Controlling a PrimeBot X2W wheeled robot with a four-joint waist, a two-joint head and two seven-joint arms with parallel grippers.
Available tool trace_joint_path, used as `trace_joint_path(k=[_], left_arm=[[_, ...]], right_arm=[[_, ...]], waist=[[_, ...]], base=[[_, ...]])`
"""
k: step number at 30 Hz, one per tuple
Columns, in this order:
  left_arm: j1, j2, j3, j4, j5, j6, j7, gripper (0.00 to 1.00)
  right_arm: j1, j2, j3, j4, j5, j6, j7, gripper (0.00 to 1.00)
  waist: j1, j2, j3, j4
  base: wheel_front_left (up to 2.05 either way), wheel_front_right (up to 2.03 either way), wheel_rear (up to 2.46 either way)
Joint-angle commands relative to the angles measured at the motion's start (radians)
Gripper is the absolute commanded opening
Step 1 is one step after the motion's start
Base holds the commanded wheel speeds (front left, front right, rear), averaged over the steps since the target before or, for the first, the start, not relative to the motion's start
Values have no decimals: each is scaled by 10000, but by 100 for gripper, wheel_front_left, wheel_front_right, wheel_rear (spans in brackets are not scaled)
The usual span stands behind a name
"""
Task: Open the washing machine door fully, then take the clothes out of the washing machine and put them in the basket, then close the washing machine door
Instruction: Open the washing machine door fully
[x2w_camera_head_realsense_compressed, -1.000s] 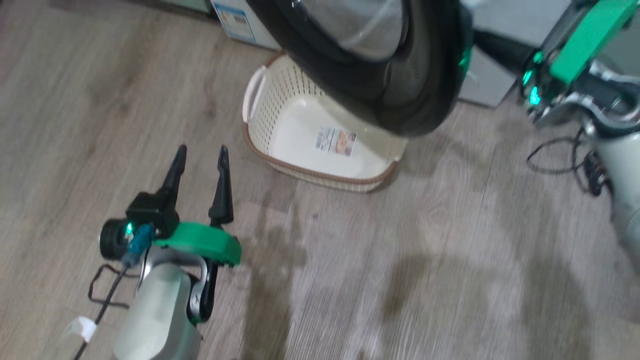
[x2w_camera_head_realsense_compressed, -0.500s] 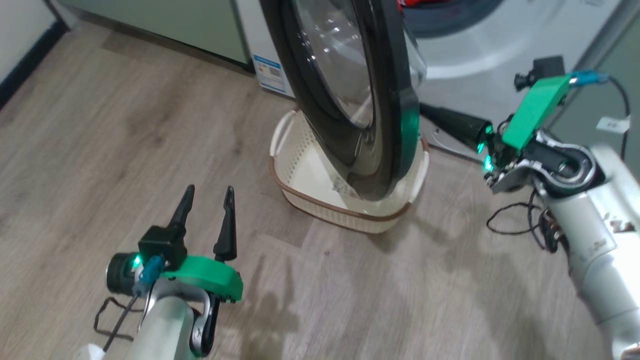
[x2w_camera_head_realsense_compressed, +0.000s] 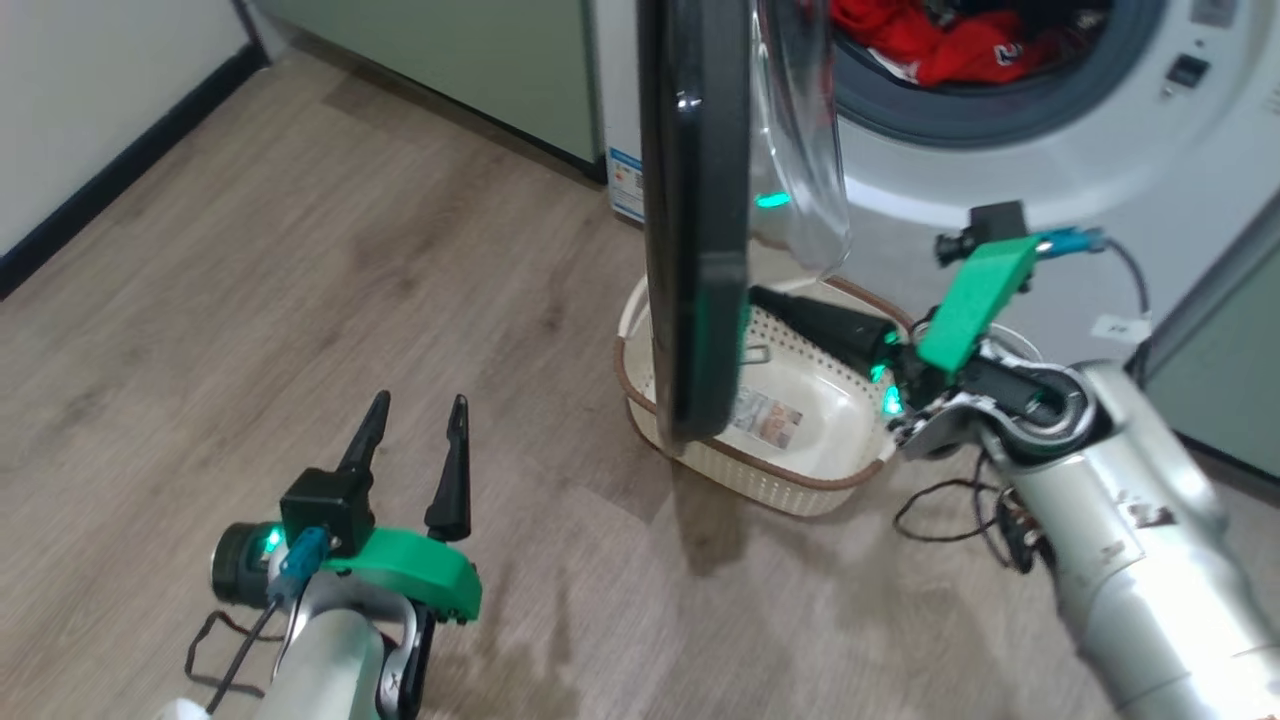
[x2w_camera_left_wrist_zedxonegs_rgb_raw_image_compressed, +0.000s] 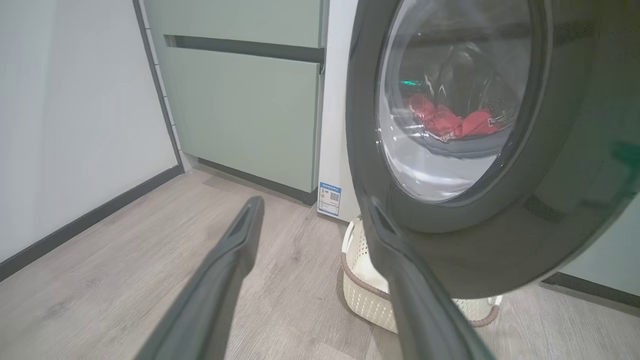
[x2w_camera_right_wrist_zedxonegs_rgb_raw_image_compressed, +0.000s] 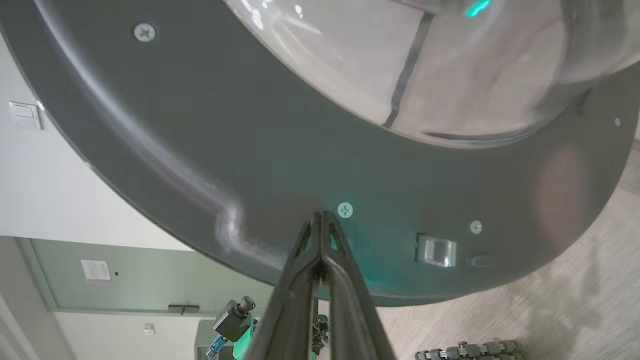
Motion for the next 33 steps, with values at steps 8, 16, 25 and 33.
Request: trace_joint_path(k=[8, 16, 25, 33], left_arm=[[-535, 147, 449, -354, -20, 26, -67, 100], [-938, 146, 386, -600, -269, 200, -67, 100], [-992, 146, 428, -670, -336, 275, -67, 100], [-931, 146, 431, -564, -309, 245, -67, 100]], right_arm=[[-261, 847, 364, 142, -321, 0, -336, 0], [-1161, 1129, 855, 819, -328, 0, -609, 0], [-1365, 1156, 1592, 733, 249, 0, -776, 0], [-1210, 1158, 1779, 632, 685, 0, -1062, 0]], waist=[[0, -1, 92, 443], [0, -1, 576, 598], [0, -1, 633, 613], [0, -1, 426, 548]], base=[[0, 0, 0], [0, 0, 0], [0, 0, 0], [0, 0, 0]])
